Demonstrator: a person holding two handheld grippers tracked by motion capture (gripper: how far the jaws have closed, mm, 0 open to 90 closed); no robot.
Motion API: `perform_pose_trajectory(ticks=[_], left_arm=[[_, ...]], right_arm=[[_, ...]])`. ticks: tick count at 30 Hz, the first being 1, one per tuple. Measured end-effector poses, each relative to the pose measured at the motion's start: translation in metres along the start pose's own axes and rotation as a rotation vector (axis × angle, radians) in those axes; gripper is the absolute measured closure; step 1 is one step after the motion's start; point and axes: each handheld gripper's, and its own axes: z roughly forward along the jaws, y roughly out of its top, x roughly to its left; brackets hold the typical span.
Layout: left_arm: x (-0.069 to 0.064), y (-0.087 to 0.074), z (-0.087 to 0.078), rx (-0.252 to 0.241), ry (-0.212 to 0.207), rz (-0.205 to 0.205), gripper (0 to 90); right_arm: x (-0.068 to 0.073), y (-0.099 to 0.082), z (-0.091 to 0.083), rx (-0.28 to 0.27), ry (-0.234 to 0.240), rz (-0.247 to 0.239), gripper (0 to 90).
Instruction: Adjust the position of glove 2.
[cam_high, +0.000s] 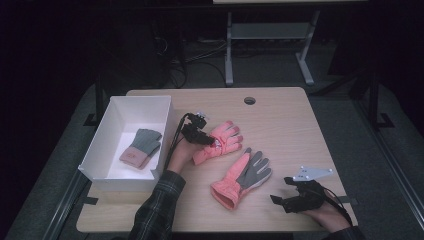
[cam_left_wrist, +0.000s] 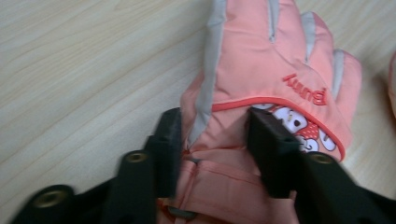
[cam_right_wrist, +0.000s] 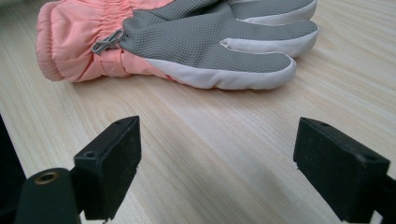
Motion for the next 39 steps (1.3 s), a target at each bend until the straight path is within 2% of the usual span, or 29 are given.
perform_pose_trajectory(ticks=[3,7,9,12,15,18,19,21,23,25,28,33,37,39], left_arm=[[-0.001,0.002,0.000,0.013,-0.008,0.016,71.7],[-0.001,0.005,-0.006,0.023,-0.022,-0.008,81.6],[-0.002,0.006,-0.012,0.010,-0.033,-0.018,83.0],[-0.004,0.007,-0.020,-0.024,-0.071,-0.040,84.0],[-0.008,0.008,-0.031,-0.033,-0.086,-0.036,84.1],[-0.012,0.008,-0.042,-0.054,-0.123,-0.038,84.2],[-0.014,0.008,-0.045,-0.062,-0.132,-0.037,84.1],[-0.018,0.008,-0.054,-0.071,-0.142,-0.031,84.2],[-0.022,0.007,-0.060,-0.079,-0.143,-0.015,84.1],[-0.026,0.006,-0.067,-0.087,-0.170,-0.019,84.1],[-0.032,0.004,-0.074,-0.099,-0.188,-0.020,84.2],[-0.037,0.002,-0.085,-0.116,-0.214,-0.016,84.2],[-0.037,-0.002,-0.092,-0.122,-0.226,-0.012,84.2],[-0.037,-0.004,-0.094,-0.123,-0.234,-0.013,84.2]], right_arm=[[0.000,0.000,0.001,0.001,0.002,-0.009,14.9],[0.000,0.000,0.000,0.000,0.002,-0.008,14.9],[0.000,0.000,0.000,0.002,0.001,-0.001,14.9],[0.000,0.000,0.000,0.003,0.002,0.002,14.9],[0.000,0.001,0.001,-0.001,0.002,0.001,14.9],[0.002,0.002,0.002,0.003,0.009,-0.003,15.3],[0.003,0.003,0.002,0.007,0.010,-0.004,20.5],[0.006,0.005,0.000,-0.020,0.000,-0.014,36.3],[0.008,0.010,-0.003,-0.054,0.030,0.006,58.2],[0.011,0.015,-0.001,-0.072,0.066,0.016,73.5],[0.017,0.019,0.010,-0.037,0.113,-0.010,88.3],[0.035,0.031,0.036,0.020,0.158,-0.066,90.0],[0.047,0.041,0.058,0.055,0.176,-0.120,90.0],[0.051,0.047,0.067,0.058,0.187,-0.125,90.0]])
